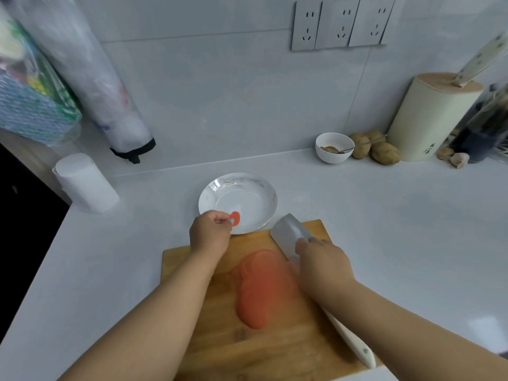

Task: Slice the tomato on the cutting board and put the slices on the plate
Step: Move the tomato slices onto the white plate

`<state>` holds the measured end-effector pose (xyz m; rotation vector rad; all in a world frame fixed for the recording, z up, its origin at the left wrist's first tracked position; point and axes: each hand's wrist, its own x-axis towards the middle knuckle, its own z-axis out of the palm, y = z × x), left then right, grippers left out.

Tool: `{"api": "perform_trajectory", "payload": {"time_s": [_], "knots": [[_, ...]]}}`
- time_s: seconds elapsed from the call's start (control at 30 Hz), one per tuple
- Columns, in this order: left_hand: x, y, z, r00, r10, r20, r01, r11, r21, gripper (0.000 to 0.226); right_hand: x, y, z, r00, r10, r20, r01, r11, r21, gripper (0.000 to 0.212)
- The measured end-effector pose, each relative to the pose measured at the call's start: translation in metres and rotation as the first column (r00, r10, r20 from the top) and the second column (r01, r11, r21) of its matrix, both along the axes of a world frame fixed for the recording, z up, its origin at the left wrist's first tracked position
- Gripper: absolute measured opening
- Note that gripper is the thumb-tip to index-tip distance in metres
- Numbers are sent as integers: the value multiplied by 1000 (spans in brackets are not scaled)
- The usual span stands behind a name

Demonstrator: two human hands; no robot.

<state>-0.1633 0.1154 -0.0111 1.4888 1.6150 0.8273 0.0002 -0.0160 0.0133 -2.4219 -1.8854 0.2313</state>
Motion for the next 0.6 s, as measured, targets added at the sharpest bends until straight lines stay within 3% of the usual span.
{"api": "perform_trajectory", "payload": {"time_s": [0.13,0.23,0.37,0.47,0.6], "knots": [[4,28,-6,972,-165,-166,153,985,-83,28,-3,26,1,994,25,-110,-33,997,-74,34],[3,29,-2,942,-209,-262,205,978,-41,28,0,43,1,972,-24,-234,-34,969,-245,36],[-4,2,16,939,-248,-239,268,962,53,13,3,44,0,941,18,-338,-73,986,-151,33],[-18,-31,16,880,-449,-157,426,890,-161,20,0,37,-4,921,92,-378,-166,971,-169,37],[-27,-73,5,723,-630,-285,525,768,-366,69,-8,28,-13,935,182,-303,-245,952,-183,48]]}}
